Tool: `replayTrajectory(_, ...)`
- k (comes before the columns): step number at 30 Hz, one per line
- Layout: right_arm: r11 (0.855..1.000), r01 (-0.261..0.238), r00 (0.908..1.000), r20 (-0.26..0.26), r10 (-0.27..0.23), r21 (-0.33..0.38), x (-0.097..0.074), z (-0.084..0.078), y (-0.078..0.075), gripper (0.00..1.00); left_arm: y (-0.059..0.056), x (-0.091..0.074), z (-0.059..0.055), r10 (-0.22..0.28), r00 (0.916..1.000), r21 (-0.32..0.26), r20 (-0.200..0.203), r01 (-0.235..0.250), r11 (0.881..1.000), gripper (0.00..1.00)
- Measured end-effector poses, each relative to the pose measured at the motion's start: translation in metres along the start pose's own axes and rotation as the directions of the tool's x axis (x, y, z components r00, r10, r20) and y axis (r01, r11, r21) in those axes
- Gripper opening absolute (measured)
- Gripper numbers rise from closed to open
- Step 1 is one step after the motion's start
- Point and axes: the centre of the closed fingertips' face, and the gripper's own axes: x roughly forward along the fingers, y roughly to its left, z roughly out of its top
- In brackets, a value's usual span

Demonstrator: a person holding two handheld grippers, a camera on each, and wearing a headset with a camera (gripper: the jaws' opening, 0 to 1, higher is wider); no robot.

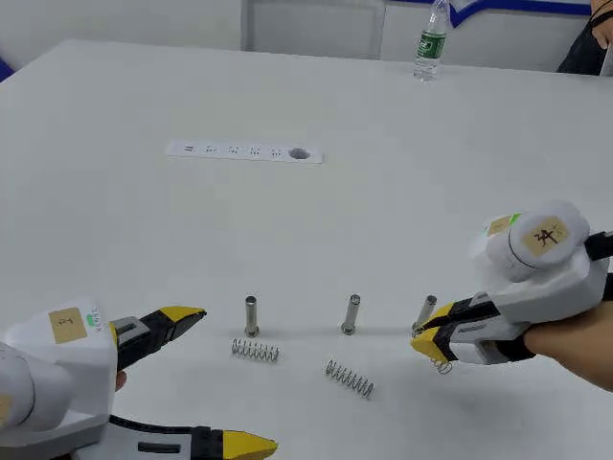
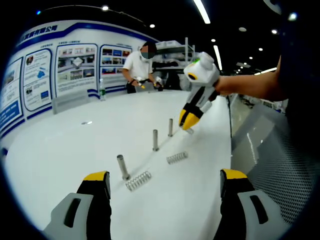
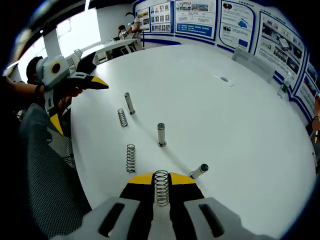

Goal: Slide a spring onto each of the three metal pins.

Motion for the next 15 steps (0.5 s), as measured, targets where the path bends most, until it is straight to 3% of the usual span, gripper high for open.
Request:
replayTrajectory(7, 0.999, -0.034, 0.9973, 0.064, 0.034, 0.002, -0.005, 0.023, 0.016, 0.12, -0.004, 0.002, 0.004, -0.029, 0.9996, -0.005, 0.005, 0.029, 1.0, 0.81)
replayTrajectory(15, 0.998, -0.068, 0.9909, 0.117, 0.066, 0.013, -0.006, 0.038, 0.025, 0.12, -0.015, 0.015, 0.012, -0.104, 0.9942, -0.028, 0.028, 0.104, 0.994, 0.65)
